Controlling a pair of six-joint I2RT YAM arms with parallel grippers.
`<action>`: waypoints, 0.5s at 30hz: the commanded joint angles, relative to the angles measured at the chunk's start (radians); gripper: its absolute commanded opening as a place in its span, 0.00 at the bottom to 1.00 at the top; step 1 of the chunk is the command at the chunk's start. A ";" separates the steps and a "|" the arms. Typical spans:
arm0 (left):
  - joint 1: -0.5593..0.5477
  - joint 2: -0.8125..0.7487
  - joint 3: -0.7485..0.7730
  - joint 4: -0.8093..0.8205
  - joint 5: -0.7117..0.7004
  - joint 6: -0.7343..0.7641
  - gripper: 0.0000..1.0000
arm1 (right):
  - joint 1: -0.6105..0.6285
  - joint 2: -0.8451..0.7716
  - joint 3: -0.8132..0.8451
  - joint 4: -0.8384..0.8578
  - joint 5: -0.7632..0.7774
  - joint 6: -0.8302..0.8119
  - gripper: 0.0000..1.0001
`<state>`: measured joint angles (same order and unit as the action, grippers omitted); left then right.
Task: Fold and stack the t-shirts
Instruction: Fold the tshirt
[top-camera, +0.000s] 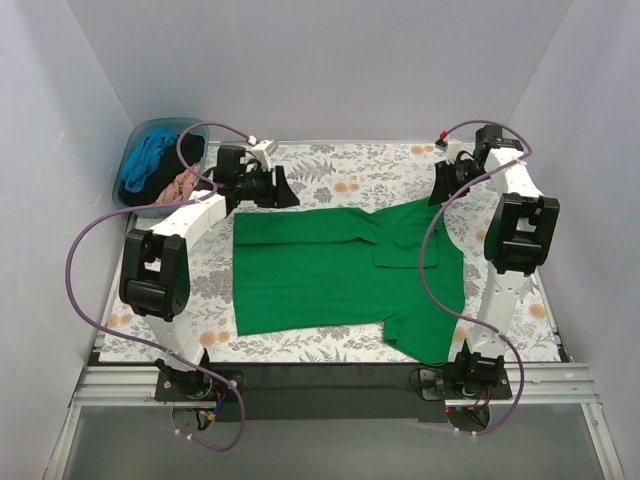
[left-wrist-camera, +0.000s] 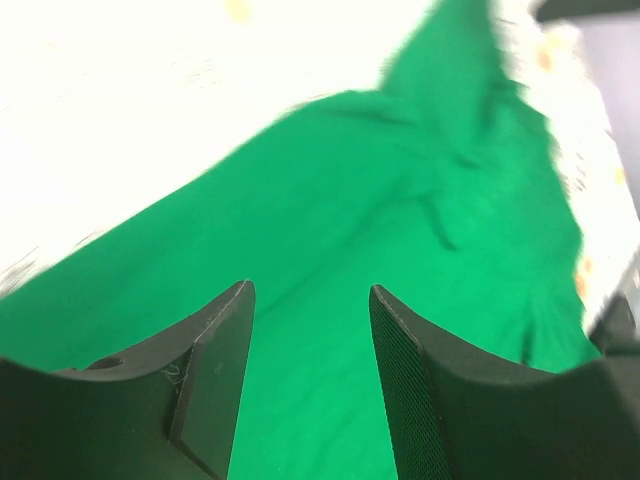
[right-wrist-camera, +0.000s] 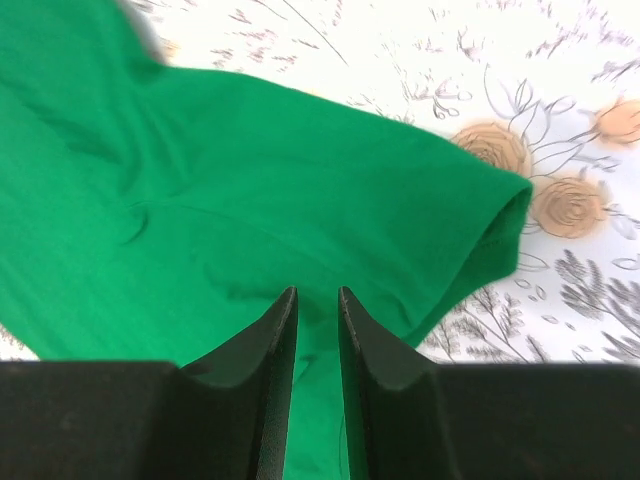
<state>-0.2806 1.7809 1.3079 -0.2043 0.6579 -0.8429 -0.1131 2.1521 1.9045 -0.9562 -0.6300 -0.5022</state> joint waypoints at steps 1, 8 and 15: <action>0.058 0.011 -0.030 -0.079 -0.084 -0.041 0.49 | 0.027 0.052 0.010 0.036 0.071 0.074 0.29; 0.133 0.064 -0.044 -0.132 -0.219 -0.047 0.48 | 0.030 0.106 -0.019 0.129 0.282 0.116 0.28; 0.187 0.189 -0.016 -0.225 -0.359 -0.032 0.47 | 0.024 0.156 -0.010 0.166 0.452 0.145 0.29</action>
<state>-0.1226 1.9461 1.2705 -0.3660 0.3859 -0.8845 -0.0795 2.2902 1.8832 -0.8417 -0.3035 -0.3801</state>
